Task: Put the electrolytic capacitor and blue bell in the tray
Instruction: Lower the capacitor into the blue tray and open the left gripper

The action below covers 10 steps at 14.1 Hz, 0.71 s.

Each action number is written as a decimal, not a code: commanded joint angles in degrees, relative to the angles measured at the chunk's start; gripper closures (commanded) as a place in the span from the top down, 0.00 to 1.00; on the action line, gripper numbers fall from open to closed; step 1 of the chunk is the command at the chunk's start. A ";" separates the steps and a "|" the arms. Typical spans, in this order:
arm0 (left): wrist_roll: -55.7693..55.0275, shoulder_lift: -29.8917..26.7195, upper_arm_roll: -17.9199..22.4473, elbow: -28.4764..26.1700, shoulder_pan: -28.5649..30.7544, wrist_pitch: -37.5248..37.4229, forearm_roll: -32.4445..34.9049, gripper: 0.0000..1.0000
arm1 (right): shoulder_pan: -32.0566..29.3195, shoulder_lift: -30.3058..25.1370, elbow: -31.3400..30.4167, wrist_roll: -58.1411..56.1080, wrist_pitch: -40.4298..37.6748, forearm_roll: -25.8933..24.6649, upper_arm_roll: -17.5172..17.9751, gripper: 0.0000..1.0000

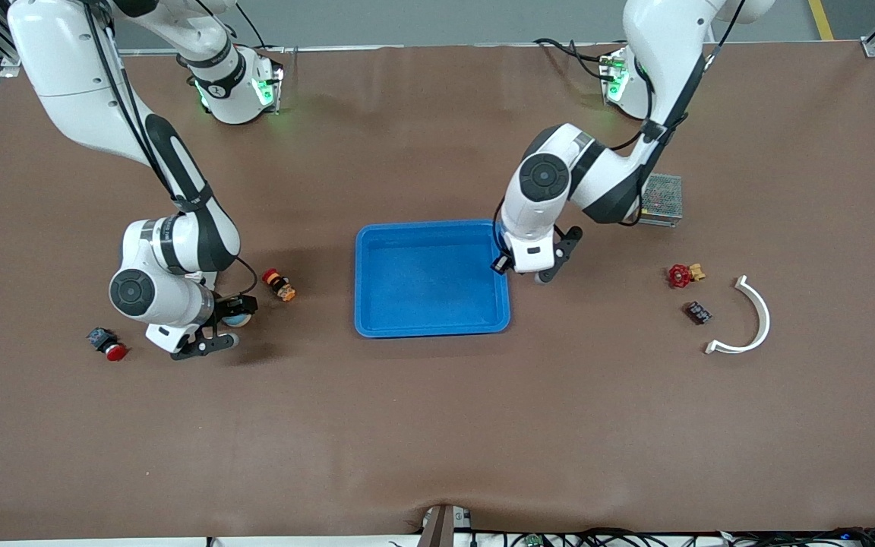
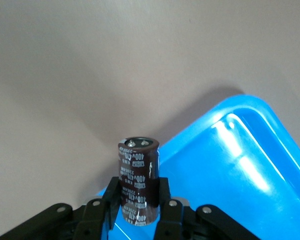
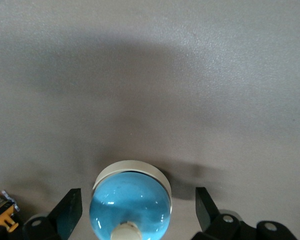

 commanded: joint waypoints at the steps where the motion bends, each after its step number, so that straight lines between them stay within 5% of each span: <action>1: -4.51 2.93 0.39 4.01 -2.04 -1.31 1.26 0.00 | -0.19 -0.11 -0.56 -0.86 0.64 0.73 0.32 1.00; 3: -7.67 4.86 0.39 5.50 -3.36 -1.31 1.26 0.00 | -0.11 -0.11 -0.74 -0.86 0.99 0.73 0.32 0.97; 10: -14.89 10.49 0.39 9.37 -6.53 -1.31 1.35 0.00 | -0.10 -0.11 -0.65 -0.77 0.99 0.73 0.41 0.55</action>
